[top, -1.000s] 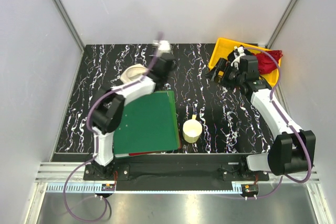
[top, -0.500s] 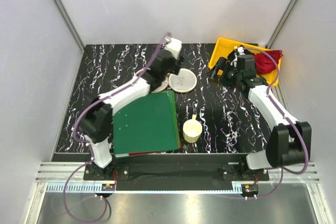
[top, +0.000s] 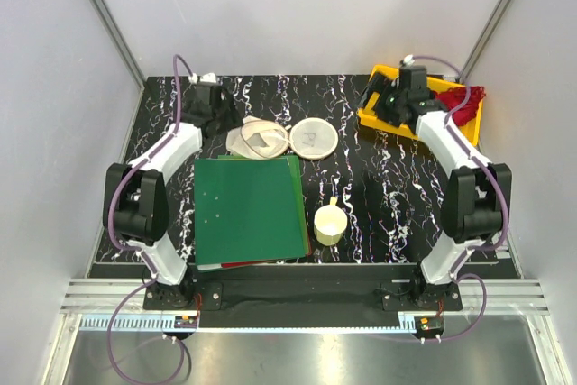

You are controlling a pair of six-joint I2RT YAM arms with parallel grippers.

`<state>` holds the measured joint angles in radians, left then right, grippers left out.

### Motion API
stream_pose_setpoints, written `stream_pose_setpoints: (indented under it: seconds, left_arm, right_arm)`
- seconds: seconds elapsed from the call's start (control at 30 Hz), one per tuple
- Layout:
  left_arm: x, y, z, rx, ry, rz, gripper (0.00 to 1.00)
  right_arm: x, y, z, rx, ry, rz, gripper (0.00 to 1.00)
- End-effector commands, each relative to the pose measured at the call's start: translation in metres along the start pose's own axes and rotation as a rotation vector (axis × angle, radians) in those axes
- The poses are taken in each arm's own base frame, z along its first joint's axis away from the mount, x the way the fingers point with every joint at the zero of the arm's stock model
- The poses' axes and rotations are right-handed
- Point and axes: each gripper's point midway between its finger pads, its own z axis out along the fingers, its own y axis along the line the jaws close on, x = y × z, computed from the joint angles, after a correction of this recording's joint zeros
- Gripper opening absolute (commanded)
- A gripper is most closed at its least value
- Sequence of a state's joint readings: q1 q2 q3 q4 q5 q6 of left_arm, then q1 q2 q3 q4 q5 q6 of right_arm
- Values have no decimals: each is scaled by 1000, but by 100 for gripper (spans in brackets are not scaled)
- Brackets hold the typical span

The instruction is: Place the bra in the laundry bag and zip it closed

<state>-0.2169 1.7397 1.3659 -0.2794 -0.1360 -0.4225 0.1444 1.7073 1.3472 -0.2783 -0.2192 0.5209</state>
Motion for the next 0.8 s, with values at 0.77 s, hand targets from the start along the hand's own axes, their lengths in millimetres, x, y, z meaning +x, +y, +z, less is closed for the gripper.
stream_pose_setpoints:
  seconds: [0.77]
  left_arm:
    - [105, -164, -213, 758, 96, -79, 68]
  right_arm:
    - [-140, -172, 71, 442, -155, -172, 100]
